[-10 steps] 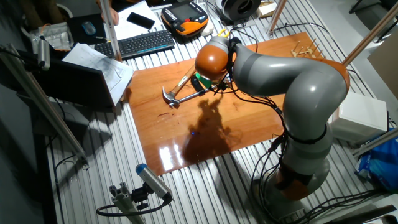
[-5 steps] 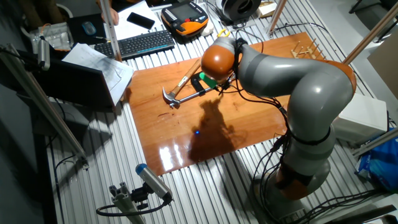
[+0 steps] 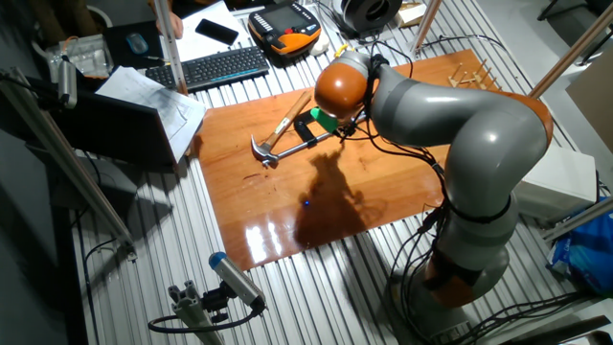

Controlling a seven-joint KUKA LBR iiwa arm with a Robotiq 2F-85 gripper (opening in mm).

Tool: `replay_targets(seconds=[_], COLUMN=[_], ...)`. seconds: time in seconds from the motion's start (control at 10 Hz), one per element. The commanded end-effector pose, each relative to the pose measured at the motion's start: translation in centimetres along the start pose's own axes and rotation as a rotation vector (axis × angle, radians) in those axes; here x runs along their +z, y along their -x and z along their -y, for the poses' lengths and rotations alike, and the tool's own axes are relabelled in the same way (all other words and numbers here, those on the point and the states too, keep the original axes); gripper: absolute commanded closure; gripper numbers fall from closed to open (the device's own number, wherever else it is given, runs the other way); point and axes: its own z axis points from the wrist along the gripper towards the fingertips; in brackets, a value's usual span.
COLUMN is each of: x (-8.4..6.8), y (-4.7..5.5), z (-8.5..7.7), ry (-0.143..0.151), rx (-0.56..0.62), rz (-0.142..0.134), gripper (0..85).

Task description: Pull up the lever

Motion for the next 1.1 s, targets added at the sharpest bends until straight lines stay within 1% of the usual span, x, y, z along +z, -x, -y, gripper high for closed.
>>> replay_targets(seconds=[0.0, 0.1, 0.3, 0.5, 0.6, 0.7, 0.8, 1.0], x=[0.0, 0.0, 0.0, 0.0, 0.0, 0.0, 0.0, 0.0], y=[-0.01, -0.01, -0.01, -0.01, -0.01, -0.01, -0.01, -0.01], z=[-0.01, -0.01, -0.01, -0.01, -0.01, -0.01, -0.01, -0.01], ry=[0.002, -0.004, -0.024, -0.011, -0.006, -0.007, -0.009, -0.006], rx=[-0.01, -0.03, -0.087, -0.139, -0.154, -0.166, -0.184, -0.189], rz=[0.0, -0.002, -0.021, 0.032, 0.085, 0.141, 0.162, 0.169], gripper=[85.0, 85.0, 85.0, 85.0, 85.0, 85.0, 85.0, 85.0])
